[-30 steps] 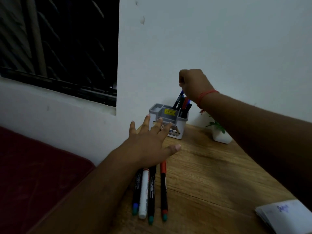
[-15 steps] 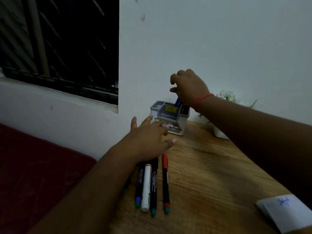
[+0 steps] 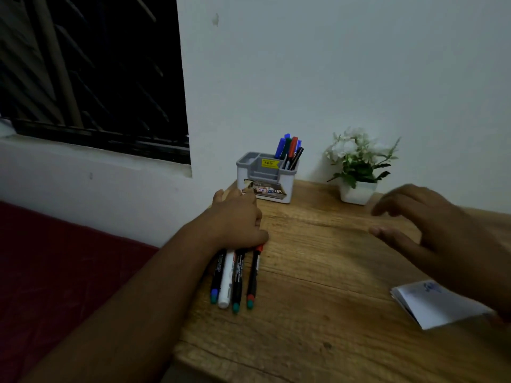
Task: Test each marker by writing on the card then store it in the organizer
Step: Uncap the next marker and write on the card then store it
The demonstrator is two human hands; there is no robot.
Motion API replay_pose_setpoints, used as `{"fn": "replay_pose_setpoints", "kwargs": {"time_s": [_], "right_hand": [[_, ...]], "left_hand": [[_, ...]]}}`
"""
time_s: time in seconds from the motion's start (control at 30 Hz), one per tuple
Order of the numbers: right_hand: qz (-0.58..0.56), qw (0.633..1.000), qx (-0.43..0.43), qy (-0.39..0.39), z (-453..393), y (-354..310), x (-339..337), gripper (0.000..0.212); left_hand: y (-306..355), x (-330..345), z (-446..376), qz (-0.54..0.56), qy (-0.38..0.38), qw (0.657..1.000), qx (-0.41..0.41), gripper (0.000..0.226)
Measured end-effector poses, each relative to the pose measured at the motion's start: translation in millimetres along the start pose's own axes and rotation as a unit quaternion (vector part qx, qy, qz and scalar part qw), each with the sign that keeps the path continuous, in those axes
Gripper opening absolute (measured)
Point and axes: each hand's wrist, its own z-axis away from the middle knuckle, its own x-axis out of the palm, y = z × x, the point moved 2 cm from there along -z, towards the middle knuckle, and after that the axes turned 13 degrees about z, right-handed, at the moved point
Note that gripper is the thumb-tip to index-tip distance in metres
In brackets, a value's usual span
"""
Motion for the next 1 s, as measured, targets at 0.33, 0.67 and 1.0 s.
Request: {"fn": "replay_pose_setpoints", "kwargs": {"time_s": [0.33, 0.67, 1.0], "right_hand": [[-0.113, 0.988, 0.084, -0.062, 64.8, 30.1, -12.8, 0.037], [-0.247, 0.956, 0.140, -0.076, 68.0, 34.8, -3.7, 0.032], [-0.544, 0.764, 0.331, 0.105, 67.3, 85.8, -0.1, 0.004]], "left_hand": [[55.4, -10.6, -3.2, 0.199, 0.083, 0.975, -0.058, 0.019], [162.2, -18.0, -31.4, 0.423, 0.167, 0.890, 0.032, 0.012], [196.8, 45.3, -53.7, 0.589, 0.084, 0.803, 0.024, 0.013]]}}
